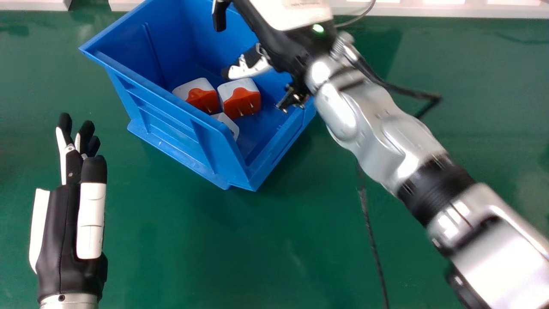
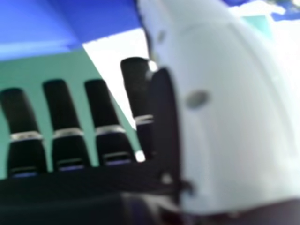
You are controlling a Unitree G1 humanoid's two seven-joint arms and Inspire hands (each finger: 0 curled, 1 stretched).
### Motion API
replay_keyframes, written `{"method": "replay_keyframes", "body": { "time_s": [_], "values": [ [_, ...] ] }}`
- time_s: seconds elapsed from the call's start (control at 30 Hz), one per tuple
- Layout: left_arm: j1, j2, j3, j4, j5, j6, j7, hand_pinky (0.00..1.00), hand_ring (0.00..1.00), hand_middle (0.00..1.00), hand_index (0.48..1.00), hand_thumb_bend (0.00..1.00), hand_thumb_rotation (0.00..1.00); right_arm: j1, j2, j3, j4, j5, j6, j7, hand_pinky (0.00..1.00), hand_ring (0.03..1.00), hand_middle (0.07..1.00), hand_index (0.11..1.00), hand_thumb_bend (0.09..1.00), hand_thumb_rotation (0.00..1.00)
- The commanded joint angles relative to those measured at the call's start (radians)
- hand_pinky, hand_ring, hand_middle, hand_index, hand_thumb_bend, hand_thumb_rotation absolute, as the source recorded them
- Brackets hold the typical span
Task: Pick all objects and put in blue box
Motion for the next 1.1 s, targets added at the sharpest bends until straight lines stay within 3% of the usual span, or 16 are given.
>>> {"method": "replay_keyframes", "body": {
  "time_s": [0.0,0.13,0.2,0.3,0.4,0.47,0.6,0.73,1.07],
  "values": [
    [-0.004,0.008,0.002,0.001,0.001,-0.030,-0.005,1.00,1.00,1.00,1.000,0.87,1.00,0.124,-0.045,-0.061,-0.223,-0.002,0.007,-0.039,0.56,0.700,0.724,0.495,0.486,0.16],
    [-0.011,0.012,0.005,0.011,-0.001,-0.035,-0.009,1.00,1.00,1.00,1.000,0.85,1.00,0.350,-0.096,-0.140,-0.477,0.040,-0.032,-0.043,0.58,0.733,0.758,0.495,0.486,0.16],
    [-0.015,0.015,0.007,0.014,-0.001,-0.035,-0.010,1.00,1.00,1.00,1.000,0.84,1.00,0.457,-0.123,-0.177,-0.568,0.051,-0.055,-0.045,0.62,0.774,0.812,0.707,0.384,0.37],
    [-0.020,0.016,0.010,0.017,-0.001,-0.035,-0.011,1.00,1.00,1.00,1.000,0.84,1.00,0.581,-0.143,-0.226,-0.645,0.043,-0.077,-0.071,0.65,0.807,0.846,0.819,0.344,0.50],
    [-0.023,0.017,0.010,0.019,-0.001,-0.034,-0.011,1.00,1.00,1.00,1.000,0.85,1.00,0.673,-0.150,-0.278,-0.694,0.049,-0.091,-0.092,0.66,0.816,0.850,0.835,0.344,0.40],
    [-0.023,0.019,0.011,0.016,0.000,-0.031,-0.012,1.00,1.00,1.00,1.000,0.85,1.00,0.726,-0.154,-0.313,-0.719,0.039,-0.088,-0.108,0.66,0.825,0.853,0.840,0.347,0.40],
    [-0.024,0.021,0.011,0.017,-0.012,-0.031,-0.019,1.00,1.00,1.00,1.000,0.83,1.00,0.796,-0.177,-0.378,-0.720,0.036,-0.084,-0.111,0.67,0.829,0.856,0.841,0.360,0.45],
    [-0.024,0.022,0.013,0.017,-0.015,-0.029,-0.020,1.00,1.00,1.00,1.000,0.84,1.00,0.808,-0.200,-0.420,-0.658,0.039,-0.073,-0.107,0.66,0.822,0.855,0.836,0.378,0.48],
    [-0.028,0.023,0.011,0.020,-0.009,-0.031,-0.018,1.00,1.00,1.00,1.000,0.83,1.00,0.703,-0.245,-0.417,-0.402,0.030,-0.058,-0.106,0.70,0.833,0.873,0.847,0.423,0.55]
  ]
}}
